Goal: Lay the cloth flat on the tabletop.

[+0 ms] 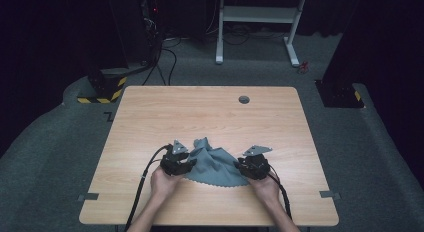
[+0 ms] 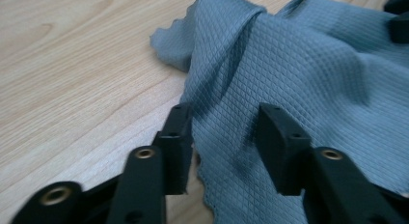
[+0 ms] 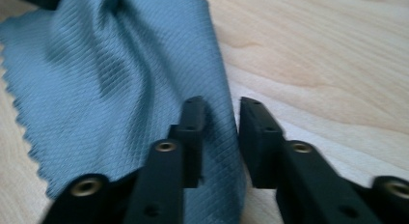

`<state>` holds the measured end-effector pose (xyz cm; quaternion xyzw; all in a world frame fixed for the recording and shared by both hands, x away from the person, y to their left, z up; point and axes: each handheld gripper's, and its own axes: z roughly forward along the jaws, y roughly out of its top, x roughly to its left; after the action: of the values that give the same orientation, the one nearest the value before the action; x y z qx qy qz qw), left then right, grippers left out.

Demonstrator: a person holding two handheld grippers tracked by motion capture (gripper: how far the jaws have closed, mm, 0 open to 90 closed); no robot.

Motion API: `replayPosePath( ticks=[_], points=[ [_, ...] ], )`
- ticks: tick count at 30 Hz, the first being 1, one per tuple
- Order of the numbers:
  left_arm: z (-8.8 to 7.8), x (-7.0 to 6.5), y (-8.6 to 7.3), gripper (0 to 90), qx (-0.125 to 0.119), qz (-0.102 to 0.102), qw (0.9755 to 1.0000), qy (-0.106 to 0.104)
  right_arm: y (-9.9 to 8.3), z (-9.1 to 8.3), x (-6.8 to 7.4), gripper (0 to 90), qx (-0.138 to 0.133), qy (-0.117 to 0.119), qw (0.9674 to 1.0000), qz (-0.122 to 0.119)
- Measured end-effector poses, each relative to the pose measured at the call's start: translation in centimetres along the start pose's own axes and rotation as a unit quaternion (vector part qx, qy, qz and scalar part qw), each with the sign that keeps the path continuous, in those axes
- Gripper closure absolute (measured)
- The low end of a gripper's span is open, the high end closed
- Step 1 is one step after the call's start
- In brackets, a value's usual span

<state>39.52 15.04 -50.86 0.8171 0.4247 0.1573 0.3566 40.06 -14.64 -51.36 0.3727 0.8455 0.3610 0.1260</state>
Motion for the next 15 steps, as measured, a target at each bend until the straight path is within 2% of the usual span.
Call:
replayPosePath(
  ticks=[1,2,5,8,11,13,15],
  points=[
    [0.3,0.1,0.0,62.8,0.004,-0.004,1.0000,-0.006,0.0,0.1,0.0,78.7,0.001,0.007,1.0000,-0.002],
    [0.5,0.2,0.0,70.9,0.006,-0.007,0.9999,-0.009,0.0,0.1,0.0,82.7,0.005,0.014,0.9999,-0.004],
    [0.7,0.1,0.0,89.1,0.011,0.002,0.9999,0.003,0.0,0.2,0.2,88.7,0.006,0.020,0.9997,-0.009],
    [0.5,0.0,-0.1,90.0,0.016,0.011,0.9998,0.003,0.0,0.1,0.3,89.3,0.003,0.017,0.9998,-0.013],
    [-0.3,-0.1,-0.3,90.0,0.010,0.019,0.9998,0.004,0.0,-0.5,0.3,89.4,-0.015,0.016,0.9997,-0.009],
    [-1.2,-0.3,-0.9,90.0,0.008,0.027,0.9996,0.004,-0.1,-1.3,0.3,89.4,-0.030,0.012,0.9994,-0.009],
    [-1.8,-0.2,-1.6,90.0,0.004,0.024,0.9997,0.002,-0.4,-1.7,0.5,89.4,-0.030,0.011,0.9994,-0.011]
  ],
)
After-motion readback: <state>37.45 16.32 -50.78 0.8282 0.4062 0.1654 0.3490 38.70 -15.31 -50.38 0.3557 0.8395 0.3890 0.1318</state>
